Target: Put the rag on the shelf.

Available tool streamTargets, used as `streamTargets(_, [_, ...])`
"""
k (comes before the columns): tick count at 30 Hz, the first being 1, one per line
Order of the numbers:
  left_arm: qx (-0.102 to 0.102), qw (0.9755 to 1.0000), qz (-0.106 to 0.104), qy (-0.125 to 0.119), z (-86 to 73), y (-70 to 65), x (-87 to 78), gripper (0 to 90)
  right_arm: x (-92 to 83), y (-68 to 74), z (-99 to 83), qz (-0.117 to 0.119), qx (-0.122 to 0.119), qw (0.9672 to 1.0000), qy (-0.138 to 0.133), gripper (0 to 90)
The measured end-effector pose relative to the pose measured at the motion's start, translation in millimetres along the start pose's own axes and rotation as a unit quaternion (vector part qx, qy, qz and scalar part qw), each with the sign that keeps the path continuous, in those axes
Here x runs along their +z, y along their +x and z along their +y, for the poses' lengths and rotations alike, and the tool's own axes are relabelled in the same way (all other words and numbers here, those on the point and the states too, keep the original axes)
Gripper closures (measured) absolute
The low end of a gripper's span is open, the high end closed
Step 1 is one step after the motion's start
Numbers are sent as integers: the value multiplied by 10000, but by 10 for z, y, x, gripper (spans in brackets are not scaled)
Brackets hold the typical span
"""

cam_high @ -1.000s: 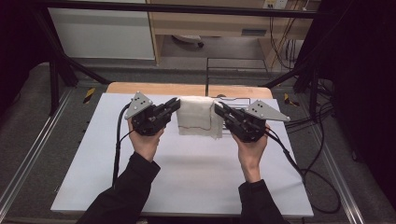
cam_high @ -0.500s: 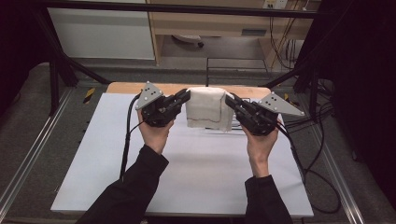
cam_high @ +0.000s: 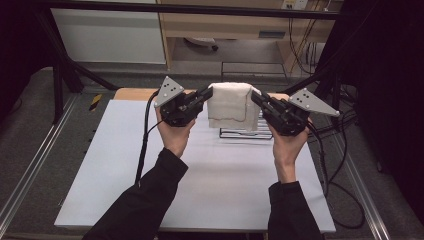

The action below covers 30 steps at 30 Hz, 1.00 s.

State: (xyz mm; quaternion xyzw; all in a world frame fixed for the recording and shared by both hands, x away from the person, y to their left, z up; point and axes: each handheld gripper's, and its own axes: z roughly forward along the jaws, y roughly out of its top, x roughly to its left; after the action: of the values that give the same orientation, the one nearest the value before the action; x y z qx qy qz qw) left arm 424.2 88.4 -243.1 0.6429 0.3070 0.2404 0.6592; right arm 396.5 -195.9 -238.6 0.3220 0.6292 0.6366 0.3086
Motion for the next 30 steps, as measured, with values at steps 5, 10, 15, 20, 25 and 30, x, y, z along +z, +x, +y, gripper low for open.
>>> streamTargets(5, [49,10000,-22,-40,77,-37,76,823,-18,-66,71,-61,4,10000,-41,814])
streamTargets(10, [78,9999,-14,-84,141,-68,142,823,-38,-116,134,-125,-18,9999,-108,814])
streamTargets(15, [69,9999,-34,-146,213,-77,218,824,-29,-176,187,-192,-5,9997,-157,814])
streamTargets(20, [121,9998,-32,-158,270,-91,266,824,-26,-225,248,-242,19,9995,-217,815])
streamTargets(25, [102,9997,-34,-209,347,-101,309,824,-22,-258,318,-268,-17,9993,-250,814])
streamTargets(30, [129,9997,-24,-212,412,-117,363,823,-12,-299,371,-338,-18,9990,-277,815])
